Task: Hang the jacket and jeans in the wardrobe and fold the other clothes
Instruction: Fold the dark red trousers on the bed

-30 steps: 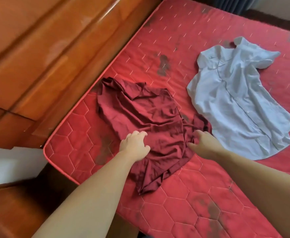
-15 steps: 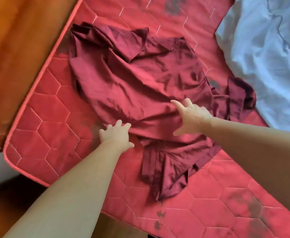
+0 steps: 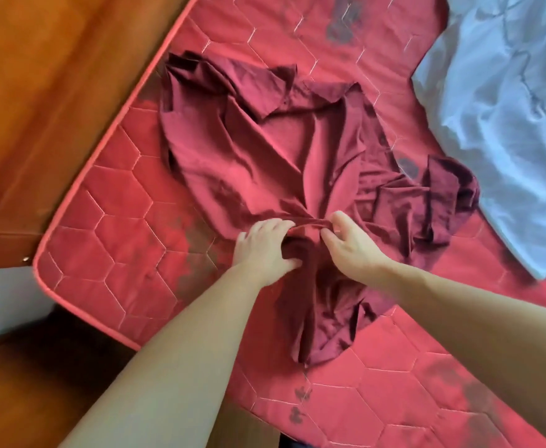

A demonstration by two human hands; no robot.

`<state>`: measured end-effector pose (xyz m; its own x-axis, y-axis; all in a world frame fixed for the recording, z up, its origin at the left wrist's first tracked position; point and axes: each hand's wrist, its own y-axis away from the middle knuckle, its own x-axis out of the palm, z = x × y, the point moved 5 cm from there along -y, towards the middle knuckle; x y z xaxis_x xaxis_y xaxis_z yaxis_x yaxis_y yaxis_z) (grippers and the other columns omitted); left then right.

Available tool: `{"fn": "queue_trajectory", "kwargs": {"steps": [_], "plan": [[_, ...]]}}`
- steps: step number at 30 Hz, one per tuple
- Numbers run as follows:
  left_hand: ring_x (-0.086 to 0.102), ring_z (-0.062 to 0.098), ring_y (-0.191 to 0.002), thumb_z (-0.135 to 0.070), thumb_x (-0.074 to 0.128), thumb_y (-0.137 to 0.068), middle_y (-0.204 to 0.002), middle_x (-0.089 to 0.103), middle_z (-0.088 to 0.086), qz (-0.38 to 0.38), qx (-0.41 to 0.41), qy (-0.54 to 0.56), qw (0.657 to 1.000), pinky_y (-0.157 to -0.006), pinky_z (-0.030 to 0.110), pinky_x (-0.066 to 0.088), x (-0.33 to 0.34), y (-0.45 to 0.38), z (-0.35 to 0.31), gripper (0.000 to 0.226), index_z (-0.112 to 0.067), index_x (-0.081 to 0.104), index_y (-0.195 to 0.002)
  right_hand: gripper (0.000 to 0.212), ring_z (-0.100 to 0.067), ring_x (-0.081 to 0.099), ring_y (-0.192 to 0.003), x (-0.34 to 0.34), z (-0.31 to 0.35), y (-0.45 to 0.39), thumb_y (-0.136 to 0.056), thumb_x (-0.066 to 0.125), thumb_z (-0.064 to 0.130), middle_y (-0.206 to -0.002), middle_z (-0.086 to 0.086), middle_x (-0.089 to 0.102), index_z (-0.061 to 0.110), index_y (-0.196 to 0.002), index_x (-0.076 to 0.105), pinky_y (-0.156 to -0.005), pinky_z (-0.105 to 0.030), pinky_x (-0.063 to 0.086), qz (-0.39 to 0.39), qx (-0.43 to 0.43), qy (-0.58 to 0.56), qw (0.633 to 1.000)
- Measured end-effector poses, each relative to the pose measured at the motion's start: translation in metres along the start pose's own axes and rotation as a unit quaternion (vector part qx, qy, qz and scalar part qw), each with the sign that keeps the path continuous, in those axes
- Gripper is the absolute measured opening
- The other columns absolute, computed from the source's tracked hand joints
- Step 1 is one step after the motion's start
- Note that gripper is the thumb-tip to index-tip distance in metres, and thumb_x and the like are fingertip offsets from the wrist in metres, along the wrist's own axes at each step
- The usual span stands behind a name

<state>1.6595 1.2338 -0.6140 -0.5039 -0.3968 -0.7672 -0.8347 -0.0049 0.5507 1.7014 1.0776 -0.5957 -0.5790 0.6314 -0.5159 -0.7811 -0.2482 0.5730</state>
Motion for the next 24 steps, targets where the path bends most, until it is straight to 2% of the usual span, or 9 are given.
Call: {"fn": "queue_trajectory", "kwargs": {"steps": [2,3,6,9,13,16,19,21,24], "plan": [[0.054,0.024,-0.117,-0.040,0.055,-0.092,-0.121,0.062,-0.006,-0.054,-0.026,0.054,0.997,-0.092,0.040,0.041,-0.009,0.005,-0.013,0.026,-0.030,0.059,-0.116,0.010,-0.008,0.042,-0.061,-0.021,0.014,0.013,-0.099,0.043,0.023,-0.072,0.007,0.048,0.017,-0.094,0.048,-0.062,-0.026,0.032,-0.053,0.014,-0.063,0.997],[0.057,0.027,-0.108,-0.035,0.049,-0.095,-0.111,0.066,-0.004,-0.067,-0.047,0.095,0.992,-0.087,0.039,0.043,-0.014,0.009,-0.019,0.019,-0.027,0.062,-0.107,0.011,-0.007,0.044,-0.065,-0.033,0.019,0.019,-0.099,0.042,0.023,-0.077,0.008,0.050,0.015,-0.099,0.051,-0.066,-0.026,0.033,-0.082,0.020,-0.086,0.993],[0.058,0.027,-0.091,-0.031,0.044,-0.099,-0.094,0.067,-0.003,-0.082,-0.096,0.255,0.959,-0.075,0.033,0.041,-0.039,0.032,-0.038,0.018,-0.029,0.062,-0.100,0.014,-0.010,0.047,-0.073,-0.066,0.033,0.040,-0.098,0.046,0.024,-0.081,0.009,0.053,0.014,-0.096,0.055,-0.064,-0.021,0.037,-0.131,0.020,-0.134,0.982],[0.057,0.022,-0.095,-0.023,0.042,-0.101,-0.097,0.064,-0.004,-0.125,-0.096,0.329,0.931,-0.077,0.028,0.037,-0.083,0.052,-0.071,0.020,-0.023,0.062,-0.102,0.022,-0.009,0.049,-0.068,-0.101,0.045,0.071,-0.094,0.054,0.036,-0.073,0.010,0.054,0.017,-0.082,0.056,-0.059,-0.017,0.037,-0.110,-0.016,-0.113,0.987],[0.052,0.015,-0.097,-0.017,0.039,-0.101,-0.105,0.061,-0.002,-0.151,-0.047,0.333,0.930,-0.083,0.024,0.035,-0.144,0.081,-0.149,0.025,-0.014,0.062,-0.111,0.037,-0.006,0.055,-0.066,-0.167,0.052,0.135,-0.074,0.073,0.052,-0.071,0.011,0.058,0.021,-0.082,0.055,-0.061,-0.023,0.042,-0.070,-0.081,-0.035,0.994],[0.051,0.015,-0.092,-0.016,0.040,-0.101,-0.099,0.061,-0.001,-0.154,0.028,0.297,0.942,-0.076,0.022,0.032,-0.179,0.109,-0.224,0.024,-0.011,0.063,-0.105,0.024,-0.015,0.059,-0.070,-0.236,0.042,0.182,-0.077,0.074,0.038,-0.073,0.006,0.063,0.020,-0.087,0.061,-0.062,-0.023,0.043,-0.124,-0.107,0.031,0.986],[0.051,0.013,-0.074,-0.017,0.051,-0.097,-0.079,0.060,-0.001,-0.146,0.083,0.287,0.943,-0.069,0.024,0.034,-0.206,0.148,-0.301,0.019,-0.013,0.063,-0.083,0.012,-0.009,0.054,-0.055,-0.315,0.026,0.233,-0.086,0.068,0.027,-0.056,0.006,0.057,0.020,-0.076,0.065,-0.052,-0.021,0.038,-0.186,-0.108,0.007,0.977],[0.051,0.007,-0.065,-0.031,0.063,-0.091,-0.069,0.060,-0.007,-0.137,0.119,0.286,0.941,-0.067,0.026,0.038,-0.219,0.180,-0.349,0.023,-0.019,0.060,-0.072,0.021,-0.002,0.044,-0.044,-0.367,0.020,0.272,-0.087,0.066,0.025,-0.048,0.010,0.049,0.020,-0.067,0.062,-0.046,-0.019,0.033,-0.223,-0.122,-0.007,0.967],[0.061,0.006,-0.071,-0.055,0.077,-0.071,-0.075,0.067,-0.011,-0.124,0.176,0.246,0.945,-0.067,0.021,0.046,-0.237,0.224,-0.415,0.036,-0.021,0.066,-0.077,0.023,-0.004,0.041,-0.047,-0.433,0.018,0.334,-0.088,0.065,0.024,-0.051,0.010,0.048,0.016,-0.067,0.064,-0.049,-0.025,0.035,-0.261,-0.156,0.010,0.953]]}}
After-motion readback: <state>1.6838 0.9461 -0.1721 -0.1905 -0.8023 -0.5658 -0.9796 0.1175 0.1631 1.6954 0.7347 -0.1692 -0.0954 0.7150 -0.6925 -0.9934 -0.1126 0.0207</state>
